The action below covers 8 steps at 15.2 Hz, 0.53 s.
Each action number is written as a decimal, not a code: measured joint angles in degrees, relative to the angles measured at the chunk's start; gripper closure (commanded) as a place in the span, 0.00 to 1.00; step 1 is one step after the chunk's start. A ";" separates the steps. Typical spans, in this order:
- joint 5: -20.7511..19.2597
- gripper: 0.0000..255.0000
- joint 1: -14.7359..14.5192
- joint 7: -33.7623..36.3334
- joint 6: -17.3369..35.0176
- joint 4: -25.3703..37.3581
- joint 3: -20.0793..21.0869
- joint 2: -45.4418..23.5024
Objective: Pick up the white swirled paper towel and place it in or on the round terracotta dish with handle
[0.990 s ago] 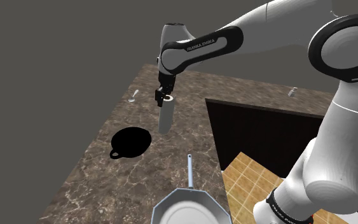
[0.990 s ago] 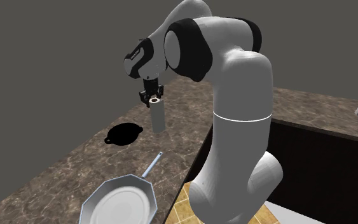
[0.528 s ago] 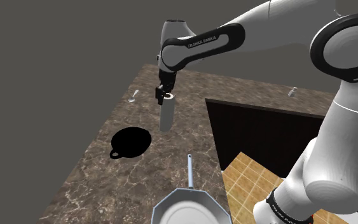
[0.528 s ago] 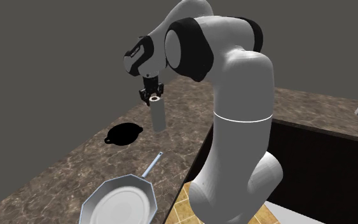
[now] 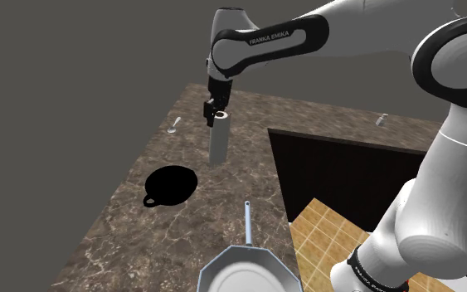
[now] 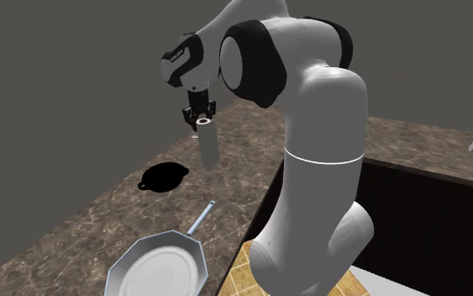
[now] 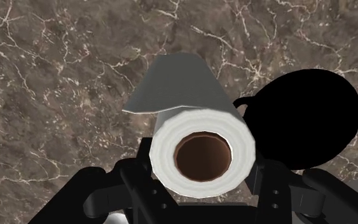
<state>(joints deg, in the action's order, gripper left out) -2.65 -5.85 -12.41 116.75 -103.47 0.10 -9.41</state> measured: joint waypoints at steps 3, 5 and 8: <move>0.03 1.00 -0.06 0.03 -2.06 1.40 0.05 0.66; 0.07 1.00 -0.03 -0.11 -3.66 2.79 0.03 0.88; 0.11 1.00 -0.05 -0.20 -5.88 4.64 0.04 1.23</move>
<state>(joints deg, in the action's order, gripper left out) -2.54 -5.89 -12.62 110.87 -98.82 0.14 -8.18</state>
